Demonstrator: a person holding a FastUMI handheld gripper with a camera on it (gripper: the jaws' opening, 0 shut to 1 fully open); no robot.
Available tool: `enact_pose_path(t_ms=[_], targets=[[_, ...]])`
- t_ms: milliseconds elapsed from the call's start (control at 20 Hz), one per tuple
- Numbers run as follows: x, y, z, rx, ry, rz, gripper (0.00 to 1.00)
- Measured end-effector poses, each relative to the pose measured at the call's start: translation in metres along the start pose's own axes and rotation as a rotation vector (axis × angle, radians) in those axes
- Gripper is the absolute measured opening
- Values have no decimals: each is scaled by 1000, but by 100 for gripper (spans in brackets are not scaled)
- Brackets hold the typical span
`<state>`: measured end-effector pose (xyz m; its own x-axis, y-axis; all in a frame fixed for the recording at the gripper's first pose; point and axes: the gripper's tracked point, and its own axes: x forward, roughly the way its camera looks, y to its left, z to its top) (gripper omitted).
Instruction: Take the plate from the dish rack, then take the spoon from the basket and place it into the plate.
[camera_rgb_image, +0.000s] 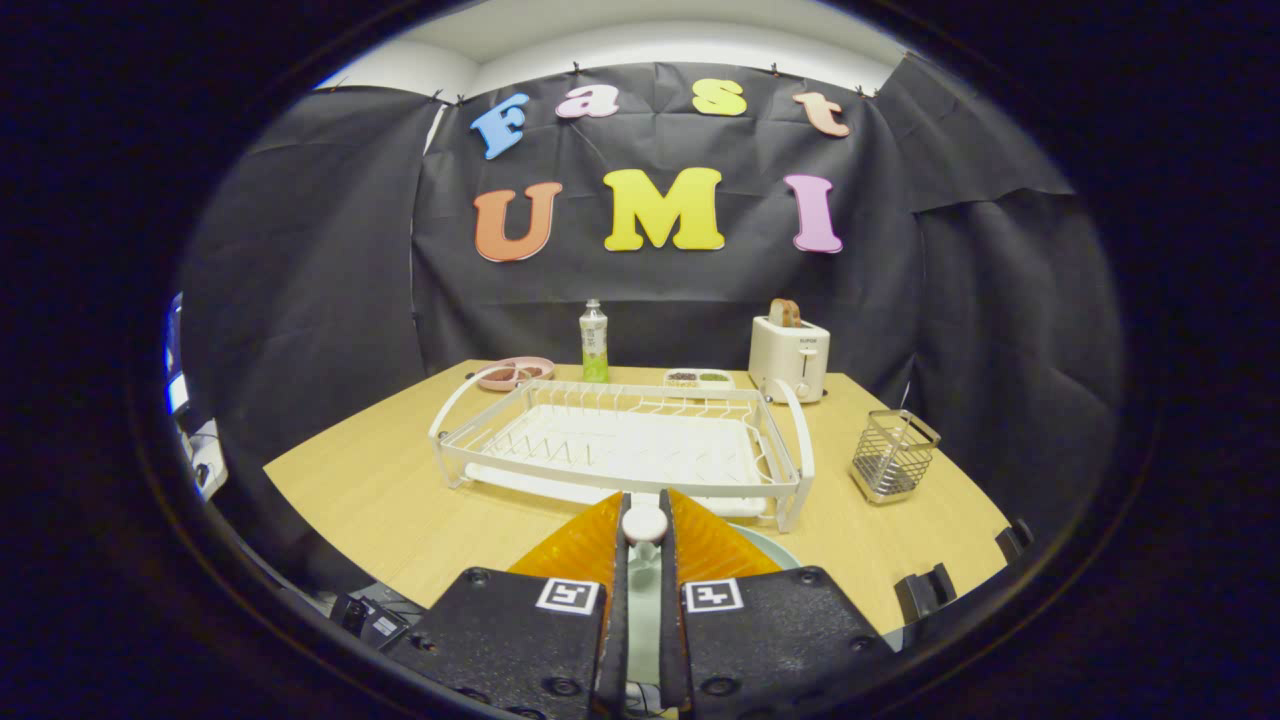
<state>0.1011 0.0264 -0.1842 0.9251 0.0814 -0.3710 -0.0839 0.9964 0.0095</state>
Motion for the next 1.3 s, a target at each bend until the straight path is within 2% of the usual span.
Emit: enact_pose_path(t_ms=[450, 500, 550, 650, 750, 900, 1100, 1150, 1300], targets=[[2, -19, 2, 18, 8, -1, 23], [3, -24, 4, 15, 8, -9, 26], [3, -28, 6, 12, 4, -13, 41], [1, -39, 12, 13, -11, -31, 49], [-6, -47, 18, 29, -32, -43, 51], [-19, -57, 25, 61, -71, -53, 66], [-42, -67, 39, 83, -123, -62, 95], [-48, -69, 43, 85, -134, -64, 100], [-66, -77, 50, 81, -158, -65, 100]])
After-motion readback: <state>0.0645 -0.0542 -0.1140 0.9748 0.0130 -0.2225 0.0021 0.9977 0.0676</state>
